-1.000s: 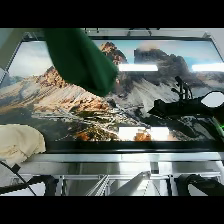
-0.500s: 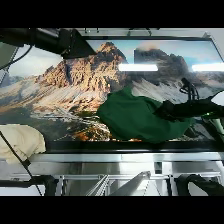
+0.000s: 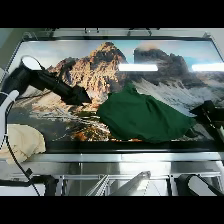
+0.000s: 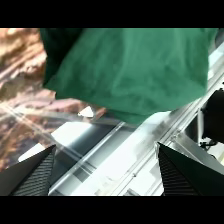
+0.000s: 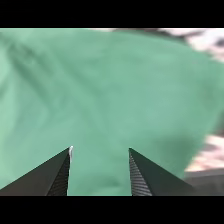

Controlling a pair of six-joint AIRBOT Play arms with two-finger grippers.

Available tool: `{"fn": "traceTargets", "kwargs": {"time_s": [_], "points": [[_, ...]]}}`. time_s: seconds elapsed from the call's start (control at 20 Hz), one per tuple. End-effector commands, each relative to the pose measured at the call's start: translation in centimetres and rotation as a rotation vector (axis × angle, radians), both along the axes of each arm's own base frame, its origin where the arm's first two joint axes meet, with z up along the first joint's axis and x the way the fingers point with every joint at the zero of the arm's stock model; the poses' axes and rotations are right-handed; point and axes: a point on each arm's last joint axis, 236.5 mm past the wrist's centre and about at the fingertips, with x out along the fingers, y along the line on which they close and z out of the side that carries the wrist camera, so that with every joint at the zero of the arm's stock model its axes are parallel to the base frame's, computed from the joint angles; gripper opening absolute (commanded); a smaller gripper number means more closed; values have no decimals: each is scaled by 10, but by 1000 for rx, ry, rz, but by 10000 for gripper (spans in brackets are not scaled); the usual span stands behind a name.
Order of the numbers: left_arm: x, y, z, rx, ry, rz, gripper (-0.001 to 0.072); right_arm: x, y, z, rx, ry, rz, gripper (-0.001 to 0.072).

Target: Fold the shirts.

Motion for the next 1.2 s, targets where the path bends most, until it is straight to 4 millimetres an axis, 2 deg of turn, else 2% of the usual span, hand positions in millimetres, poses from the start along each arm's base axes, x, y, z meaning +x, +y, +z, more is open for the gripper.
{"fn": "traceTargets", "kwargs": {"time_s": [0.0, 0.1, 0.2, 0.35, 0.4, 0.6, 0.65, 0.7, 0.75, 0.85, 0.95, 1.0, 1.05, 1.15], "points": [[-14, 1, -58, 28, 14, 57, 711, -20, -38, -24, 12, 89, -95, 399], [-12, -5, -73, 27, -16, 81, 710, -32, -39, -48, 27, 172, -73, 398], [-8, -13, -83, 29, -37, 100, 694, -38, -32, -68, 87, 234, -69, 397], [0, -41, -88, -30, -22, 86, 693, -46, -12, -94, 187, 299, -41, 377], [5, -53, -87, -60, -24, 78, 694, -44, -3, -99, 213, 294, -10, 339], [27, -84, -80, -111, -58, 38, 687, -15, 38, -103, 328, 211, 78, 339], [29, -87, -76, -123, -58, 21, 516, -6, 49, -100, 358, 175, 98, 321], [28, -90, -70, -136, -54, -5, 275, 3, 59, -94, 390, 133, 110, 176], [29, -90, -61, -152, -55, -29, -5, 14, 65, -83, 420, 75, 120, 22], [33, -89, -33, -201, -70, -55, 11, 32, 71, -52, 496, -18, 145, 19], [41, -86, 21, -300, -124, -50, 10, 42, 72, -5, 549, -107, 222, 19], [47, -80, 54, -347, -176, -33, 10, 51, 74, 29, 577, -186, 254, 19], [54, -72, 95, -400, -246, -8, 10, 62, 75, 71, 614, -301, 274, 19], [51, -50, 186, -498, -411, 25, 10, 78, 75, 195, 752, -660, 276, 19]]}}
